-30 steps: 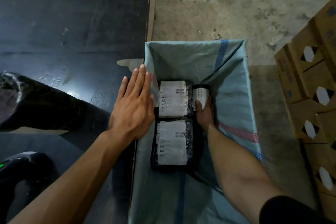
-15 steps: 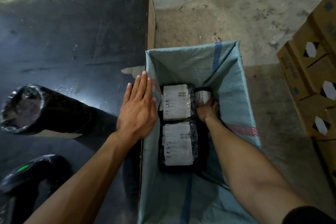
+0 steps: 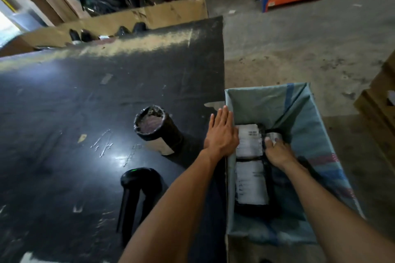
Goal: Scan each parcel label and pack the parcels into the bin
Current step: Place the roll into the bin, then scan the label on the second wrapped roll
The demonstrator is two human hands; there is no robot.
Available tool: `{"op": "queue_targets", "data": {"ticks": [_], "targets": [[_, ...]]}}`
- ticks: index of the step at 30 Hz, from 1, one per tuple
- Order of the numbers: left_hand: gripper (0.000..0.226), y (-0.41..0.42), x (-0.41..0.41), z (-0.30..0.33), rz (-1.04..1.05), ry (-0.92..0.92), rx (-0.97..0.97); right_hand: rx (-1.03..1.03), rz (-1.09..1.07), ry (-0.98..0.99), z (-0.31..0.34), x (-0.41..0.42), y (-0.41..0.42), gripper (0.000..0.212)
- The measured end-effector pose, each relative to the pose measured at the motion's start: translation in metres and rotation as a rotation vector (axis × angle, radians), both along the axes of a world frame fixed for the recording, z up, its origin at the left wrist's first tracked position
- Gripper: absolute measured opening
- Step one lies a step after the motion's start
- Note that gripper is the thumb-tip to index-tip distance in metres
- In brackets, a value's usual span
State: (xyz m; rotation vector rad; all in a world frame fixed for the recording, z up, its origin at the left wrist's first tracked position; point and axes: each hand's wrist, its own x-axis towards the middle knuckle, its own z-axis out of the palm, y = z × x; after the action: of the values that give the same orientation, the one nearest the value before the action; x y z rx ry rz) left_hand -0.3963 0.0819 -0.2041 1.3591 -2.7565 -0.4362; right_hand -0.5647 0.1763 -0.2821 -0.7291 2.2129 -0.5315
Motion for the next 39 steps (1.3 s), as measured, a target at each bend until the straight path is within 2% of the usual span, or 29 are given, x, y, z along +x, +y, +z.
{"op": "queue_targets", "data": {"ticks": [4, 6, 11, 14, 16, 19, 23, 27, 30, 32, 34, 36, 39], "targets": [[0.06, 0.007, 0.013, 0.023, -0.031, 0.131, 0.148, -0.165, -0.003, 0.016, 0.049, 0.031, 0.016, 0.064], [0.053, 0.014, 0.029, 0.04, -0.071, 0.219, 0.139, -0.212, -0.019, 0.031, 0.074, 0.046, 0.025, 0.062], [0.047, 0.023, 0.08, 0.099, -0.281, 0.355, -0.219, -0.325, -0.007, 0.101, 0.128, 0.099, 0.034, 0.062], [0.047, 0.013, 0.118, 0.13, -0.388, 0.378, -0.404, -0.292, 0.052, 0.131, 0.147, 0.143, 0.032, 0.065], [0.049, -0.001, 0.146, 0.143, -0.394, 0.332, -0.429, -0.294, 0.093, 0.109, 0.155, 0.178, 0.033, 0.065], [0.055, -0.021, 0.183, 0.146, -0.383, 0.148, -0.386, -0.268, 0.181, 0.033, 0.158, 0.232, 0.034, 0.071], [0.056, -0.036, 0.21, 0.14, -0.53, 0.06, -0.3, -0.202, 0.285, -0.105, 0.153, 0.298, 0.036, 0.077], [0.06, -0.044, 0.231, 0.137, -0.672, -0.135, -0.347, -0.183, 0.354, -0.178, 0.143, 0.345, 0.035, 0.094], [0.057, -0.047, 0.245, 0.141, -0.767, -0.217, -0.414, -0.185, 0.304, -0.173, 0.134, 0.366, 0.027, 0.112], [0.058, -0.051, 0.252, 0.14, -0.755, -0.302, -0.425, -0.25, 0.223, -0.201, 0.126, 0.376, 0.022, 0.109], [0.062, -0.057, 0.259, 0.135, -0.672, -0.316, -0.38, -0.321, 0.128, -0.262, 0.121, 0.383, 0.02, 0.093], [0.061, -0.062, 0.271, 0.129, -0.549, -0.219, -0.292, -0.351, 0.028, -0.314, 0.118, 0.386, 0.018, 0.077], [0.057, -0.071, 0.3, 0.119, -0.329, 0.059, -0.141, -0.412, -0.064, -0.378, 0.124, 0.385, 0.017, 0.061]]}}
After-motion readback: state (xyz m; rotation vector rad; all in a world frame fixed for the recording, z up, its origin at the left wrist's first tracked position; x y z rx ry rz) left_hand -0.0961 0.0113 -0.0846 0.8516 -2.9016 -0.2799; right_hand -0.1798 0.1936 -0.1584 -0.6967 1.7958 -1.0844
